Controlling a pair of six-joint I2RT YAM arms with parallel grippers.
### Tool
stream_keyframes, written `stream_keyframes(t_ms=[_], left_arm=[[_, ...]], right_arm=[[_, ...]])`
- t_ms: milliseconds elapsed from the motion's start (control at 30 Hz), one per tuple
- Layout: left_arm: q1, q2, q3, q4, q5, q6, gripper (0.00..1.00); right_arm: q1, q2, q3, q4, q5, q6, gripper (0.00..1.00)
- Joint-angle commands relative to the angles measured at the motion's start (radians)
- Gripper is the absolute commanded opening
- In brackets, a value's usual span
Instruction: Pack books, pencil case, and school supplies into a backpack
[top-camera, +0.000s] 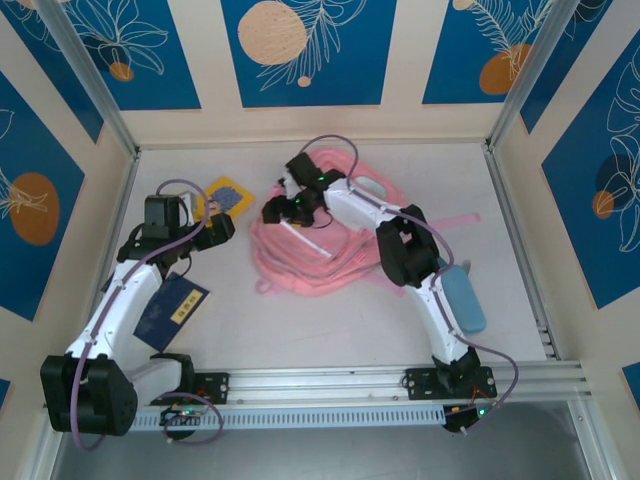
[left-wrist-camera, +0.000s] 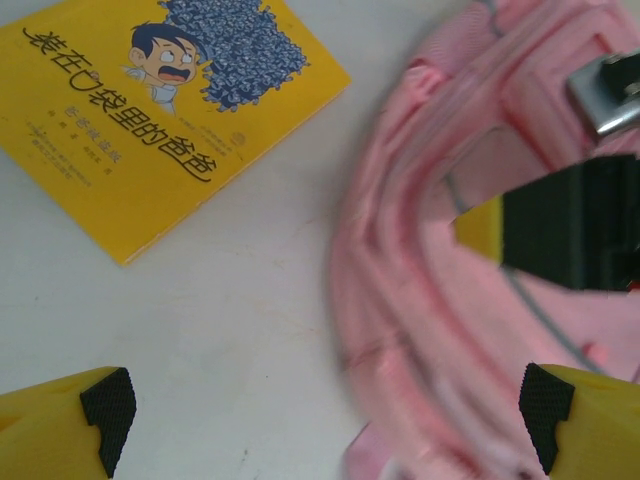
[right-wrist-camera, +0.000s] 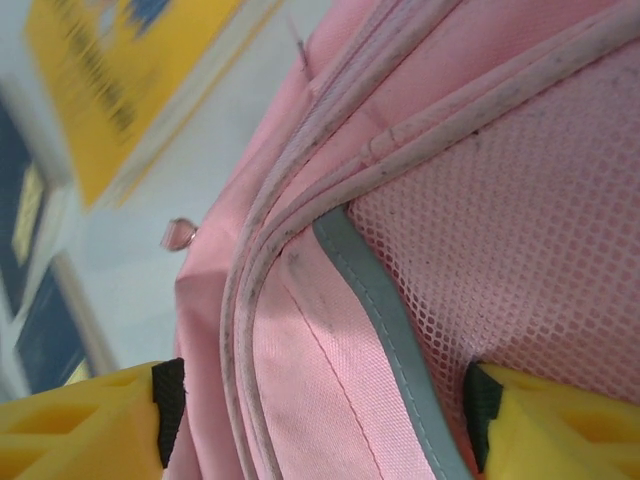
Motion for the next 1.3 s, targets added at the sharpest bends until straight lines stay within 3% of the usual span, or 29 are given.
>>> stream_keyframes(t_ms=[0, 233, 467, 600, 800, 1033, 1267], left_arm=[[-0.013, -0.007, -0.003, -0.014, 0.051, -0.019, 0.99], [-0.086, 0.03, 0.055, -0.045, 0.131, 0.015, 0.9], [-0.356, 0.222, 0.176, -0.064, 0.029, 0.013, 0.7], [-0.488, 0.402, 0.262, -0.038, 0.009, -0.027, 0.55], [-0.639, 0.675, 0.441, -0.036, -0.003, -0.085, 0.37], [-0.669, 0.888, 0.603, -0.099, -0.132, -0.159, 0.3], [-0.652, 1.001, 0.759, -0.158, -0.221, -0.166, 0.34]], right_arm=[[0.024, -0.025, 0.018, -0.015, -0.18, 0.037, 0.71], [-0.111, -0.381, -0.308, 0.056, -0.077, 0.121, 0.72], [-0.283, -0.707, -0.733, 0.096, 0.117, 0.201, 0.71], [-0.368, -0.777, -0.882, 0.107, 0.137, 0.236, 0.7], [-0.405, -0.805, -0.965, 0.116, 0.147, 0.248, 0.69], [-0.429, -0.843, -1.013, 0.125, 0.16, 0.243, 0.68], [-0.459, -0.904, -1.082, 0.147, 0.162, 0.222, 0.68]])
